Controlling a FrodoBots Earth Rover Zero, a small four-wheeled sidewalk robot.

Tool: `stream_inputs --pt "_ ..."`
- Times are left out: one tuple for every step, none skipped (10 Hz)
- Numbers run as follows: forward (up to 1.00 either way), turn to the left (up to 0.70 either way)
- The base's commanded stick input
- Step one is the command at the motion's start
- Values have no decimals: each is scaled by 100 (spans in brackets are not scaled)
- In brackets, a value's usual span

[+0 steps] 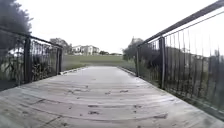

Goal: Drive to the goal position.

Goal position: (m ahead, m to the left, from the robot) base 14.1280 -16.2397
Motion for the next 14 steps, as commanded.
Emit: stream_inputs --pt "9 0" --pt "9 0" --pt "9 0" --pt "9 0" --pt "9 0" --pt "9 0" --pt "9 0" --pt "9 0" --pt "9 0" --pt "9 0" --pt "10 0" --pt "9 0" --pt "9 0" --pt "9 0"
